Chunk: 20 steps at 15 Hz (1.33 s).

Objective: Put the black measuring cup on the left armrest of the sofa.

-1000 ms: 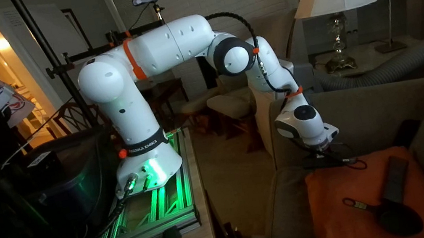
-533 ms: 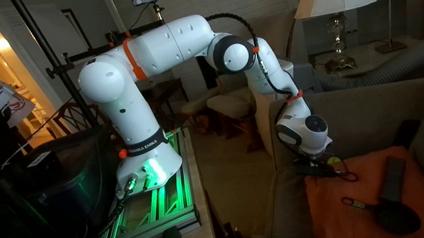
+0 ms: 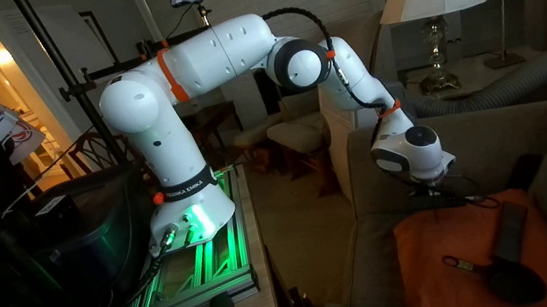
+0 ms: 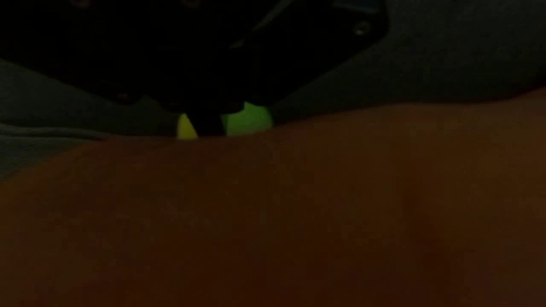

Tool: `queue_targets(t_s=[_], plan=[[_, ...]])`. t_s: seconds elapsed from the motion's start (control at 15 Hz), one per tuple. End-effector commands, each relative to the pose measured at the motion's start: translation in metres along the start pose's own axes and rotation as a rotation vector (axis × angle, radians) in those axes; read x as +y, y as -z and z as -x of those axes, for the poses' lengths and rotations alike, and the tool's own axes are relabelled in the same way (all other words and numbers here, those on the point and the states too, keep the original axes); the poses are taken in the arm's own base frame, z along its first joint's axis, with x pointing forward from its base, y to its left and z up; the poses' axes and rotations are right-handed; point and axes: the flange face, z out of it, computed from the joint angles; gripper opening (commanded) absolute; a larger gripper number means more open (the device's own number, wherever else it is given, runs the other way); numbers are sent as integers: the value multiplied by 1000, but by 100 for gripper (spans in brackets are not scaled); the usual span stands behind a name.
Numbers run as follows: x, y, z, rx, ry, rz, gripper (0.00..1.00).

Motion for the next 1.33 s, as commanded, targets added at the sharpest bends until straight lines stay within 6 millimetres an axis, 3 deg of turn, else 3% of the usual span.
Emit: queue_targets(t_s=[0.0, 0.2, 0.4, 0.6, 0.8, 1.07, 1.27], plan=[[41, 46, -11, -38, 19, 176, 0], [73, 92, -18, -76, 16, 339, 0], [92, 130, -10, -144, 3, 469, 0], [99, 166, 17, -271, 2, 588, 0], [100, 200, 58, -419, -62, 673, 0], [86, 217, 110, -529, -187, 683, 0], [66, 211, 139, -568, -282, 620, 0]])
